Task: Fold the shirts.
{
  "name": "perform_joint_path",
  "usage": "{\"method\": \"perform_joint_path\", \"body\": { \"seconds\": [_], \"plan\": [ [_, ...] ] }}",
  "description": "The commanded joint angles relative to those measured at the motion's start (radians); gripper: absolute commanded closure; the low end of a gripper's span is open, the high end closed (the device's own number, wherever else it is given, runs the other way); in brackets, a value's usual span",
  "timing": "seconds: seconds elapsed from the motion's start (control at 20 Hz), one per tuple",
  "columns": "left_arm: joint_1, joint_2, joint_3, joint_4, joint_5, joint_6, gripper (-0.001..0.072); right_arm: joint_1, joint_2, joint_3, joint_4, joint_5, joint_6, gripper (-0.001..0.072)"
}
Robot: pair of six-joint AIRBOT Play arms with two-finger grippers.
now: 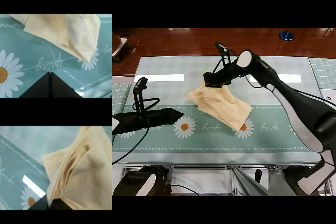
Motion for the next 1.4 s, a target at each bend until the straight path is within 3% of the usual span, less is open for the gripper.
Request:
{"method": "perform_joint_path", "body": {
  "seconds": [0.0,0.05,0.3,0.4,0.5,0.65,0.75,0.85,0.9,1.0,1.15,1.35],
  "plan": [
    [0.001,0.007,-0.032,0.001,0.042,-0.003,0.0687,0.016,-0.094,0.063,0.059,-0.007,-0.011,0.0347],
    [0.001,0.007,-0.032,0.001,0.052,-0.003,0.0687,0.015,-0.099,0.063,0.080,0.002,-0.041,0.0299],
    [0.001,-0.005,-0.032,0.001,0.103,-0.003,0.0687,-0.080,-0.010,0.063,0.052,0.224,-0.041,0.0300],
    [0.001,-0.012,-0.032,0.001,0.101,-0.003,0.0687,-0.137,0.095,0.054,-0.074,0.341,-0.023,0.0300],
    [0.001,-0.011,-0.032,0.001,0.101,-0.003,0.0687,-0.167,0.261,-0.024,-0.342,0.403,0.027,0.0300],
    [0.001,-0.011,-0.032,0.001,0.101,-0.003,0.0687,-0.188,0.583,-0.380,-0.694,0.290,0.198,0.0299],
    [0.001,-0.011,-0.032,0.001,0.101,-0.003,0.0687,-0.230,0.823,-0.739,-0.750,0.106,0.395,0.0300],
    [0.001,-0.012,-0.032,0.001,0.101,-0.003,0.0687,-0.262,1.026,-1.081,-0.691,-0.099,0.601,0.0300],
    [0.001,-0.012,-0.032,0.001,0.101,-0.003,0.0687,-0.262,1.098,-1.218,-0.617,-0.196,0.654,0.0300],
    [0.001,-0.012,-0.032,0.001,0.102,-0.003,0.0687,-0.262,1.133,-1.382,-0.429,-0.320,0.657,0.0300],
    [0.000,-0.012,-0.032,0.000,0.101,-0.019,0.0687,-0.262,1.041,-1.443,-0.216,-0.436,0.542,0.0301],
    [0.000,-0.012,-0.032,0.000,0.101,-0.019,0.0687,-0.260,0.828,-1.371,0.203,-0.465,0.134,0.0301]
  ]
}}
